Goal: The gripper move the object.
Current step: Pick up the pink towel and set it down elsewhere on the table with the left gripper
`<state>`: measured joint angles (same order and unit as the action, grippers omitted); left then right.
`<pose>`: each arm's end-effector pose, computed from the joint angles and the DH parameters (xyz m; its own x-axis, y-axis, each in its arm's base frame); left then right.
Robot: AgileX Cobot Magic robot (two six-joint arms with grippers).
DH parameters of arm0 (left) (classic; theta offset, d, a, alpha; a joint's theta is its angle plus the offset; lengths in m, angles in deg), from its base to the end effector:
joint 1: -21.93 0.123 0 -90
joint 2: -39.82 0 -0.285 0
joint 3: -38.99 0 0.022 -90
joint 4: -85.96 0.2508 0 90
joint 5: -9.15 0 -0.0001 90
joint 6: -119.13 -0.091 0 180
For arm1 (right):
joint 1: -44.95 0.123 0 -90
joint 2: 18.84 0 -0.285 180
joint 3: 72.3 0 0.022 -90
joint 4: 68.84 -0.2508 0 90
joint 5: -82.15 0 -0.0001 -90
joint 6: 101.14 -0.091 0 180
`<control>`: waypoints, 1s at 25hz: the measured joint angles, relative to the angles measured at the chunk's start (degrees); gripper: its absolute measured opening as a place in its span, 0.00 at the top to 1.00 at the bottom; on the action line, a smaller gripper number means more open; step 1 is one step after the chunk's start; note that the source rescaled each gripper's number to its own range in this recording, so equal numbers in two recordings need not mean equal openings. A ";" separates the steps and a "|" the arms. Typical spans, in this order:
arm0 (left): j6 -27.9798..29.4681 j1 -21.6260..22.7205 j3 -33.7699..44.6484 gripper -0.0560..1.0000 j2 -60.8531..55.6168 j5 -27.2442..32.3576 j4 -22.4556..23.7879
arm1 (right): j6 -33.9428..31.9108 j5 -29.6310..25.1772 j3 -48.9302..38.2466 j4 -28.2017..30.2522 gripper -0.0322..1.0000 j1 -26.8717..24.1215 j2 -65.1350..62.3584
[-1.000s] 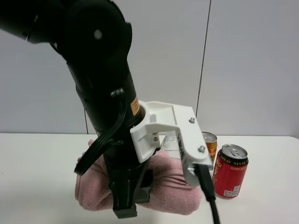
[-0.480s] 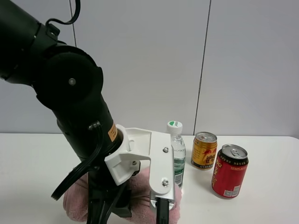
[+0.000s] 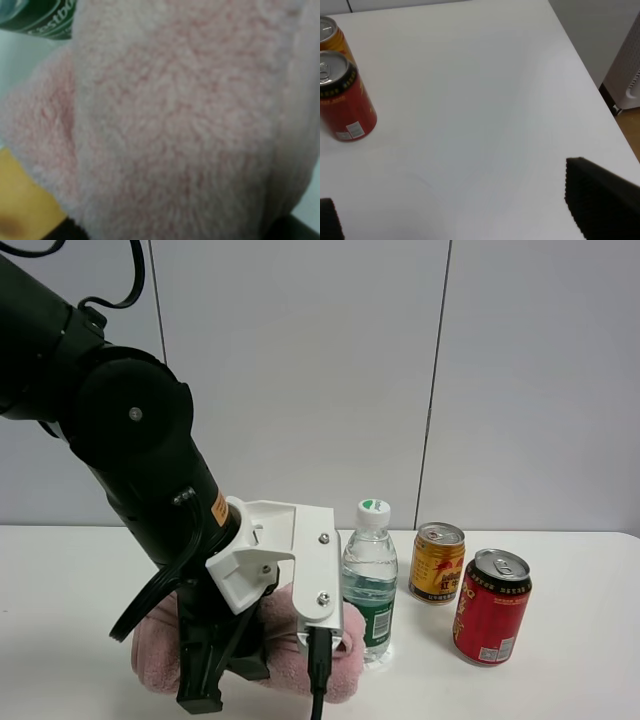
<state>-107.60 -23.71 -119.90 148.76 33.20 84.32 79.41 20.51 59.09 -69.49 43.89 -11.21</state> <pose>0.2358 -0.2426 0.1661 0.0672 0.9467 -0.3152 0.9525 0.0332 0.3028 -0.0058 0.0010 0.2759 -0.4676 0.0044 -0.8840 0.0077 1.0000 0.0009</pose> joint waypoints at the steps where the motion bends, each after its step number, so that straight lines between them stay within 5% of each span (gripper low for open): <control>1: -0.49 0.00 0.00 0.95 0.12 -0.26 0.00 | 0.00 0.00 0.00 0.00 0.00 0.00 0.00; 9: -7.29 0.00 0.25 0.95 3.52 -2.12 -2.12 | 0.00 0.00 0.00 0.00 0.00 0.00 0.00; 25: -10.46 0.00 0.25 0.95 5.86 -4.27 -4.52 | 0.00 0.00 0.00 0.00 0.00 0.00 0.00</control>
<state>-118.06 -23.71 -119.65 154.62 28.93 79.81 79.41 20.51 59.09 -69.49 43.89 -11.21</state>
